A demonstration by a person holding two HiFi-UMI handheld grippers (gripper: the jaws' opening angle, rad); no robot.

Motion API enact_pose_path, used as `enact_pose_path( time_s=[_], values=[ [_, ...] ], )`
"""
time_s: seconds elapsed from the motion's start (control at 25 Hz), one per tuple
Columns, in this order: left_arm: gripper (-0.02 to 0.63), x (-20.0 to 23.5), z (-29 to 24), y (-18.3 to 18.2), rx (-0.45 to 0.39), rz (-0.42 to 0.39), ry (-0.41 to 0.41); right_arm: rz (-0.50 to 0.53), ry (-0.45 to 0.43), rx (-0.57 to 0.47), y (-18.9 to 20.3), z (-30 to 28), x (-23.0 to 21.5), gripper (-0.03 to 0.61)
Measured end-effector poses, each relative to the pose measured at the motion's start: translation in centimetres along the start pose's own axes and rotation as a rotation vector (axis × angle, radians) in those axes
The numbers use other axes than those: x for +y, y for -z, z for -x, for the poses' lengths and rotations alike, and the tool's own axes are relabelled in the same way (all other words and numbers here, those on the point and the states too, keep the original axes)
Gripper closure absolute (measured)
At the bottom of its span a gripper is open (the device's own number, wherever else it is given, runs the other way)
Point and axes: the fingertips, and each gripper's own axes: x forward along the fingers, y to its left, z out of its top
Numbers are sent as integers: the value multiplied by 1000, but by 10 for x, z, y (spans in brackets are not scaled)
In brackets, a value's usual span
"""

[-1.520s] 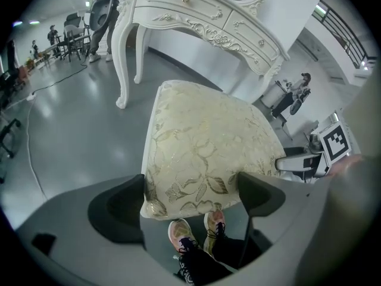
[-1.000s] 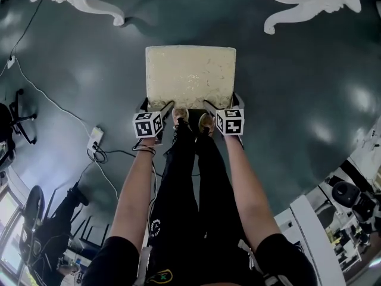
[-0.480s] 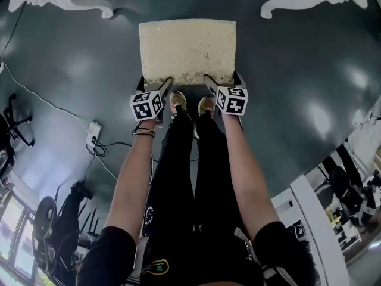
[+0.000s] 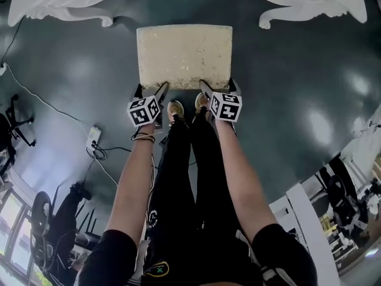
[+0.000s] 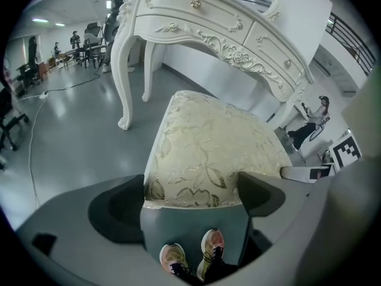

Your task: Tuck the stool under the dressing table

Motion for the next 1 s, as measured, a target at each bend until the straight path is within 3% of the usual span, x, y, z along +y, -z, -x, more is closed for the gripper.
enact_pose_path(
  time_s=[0.6, 1.0],
  values=[
    [124, 3, -35, -69, -113, 29, -21, 14, 5, -28, -75, -42, -5, 39],
    [124, 10, -60, -125, -131, 2, 10, -72, 69, -96, -117, -62, 0, 38]
  ],
)
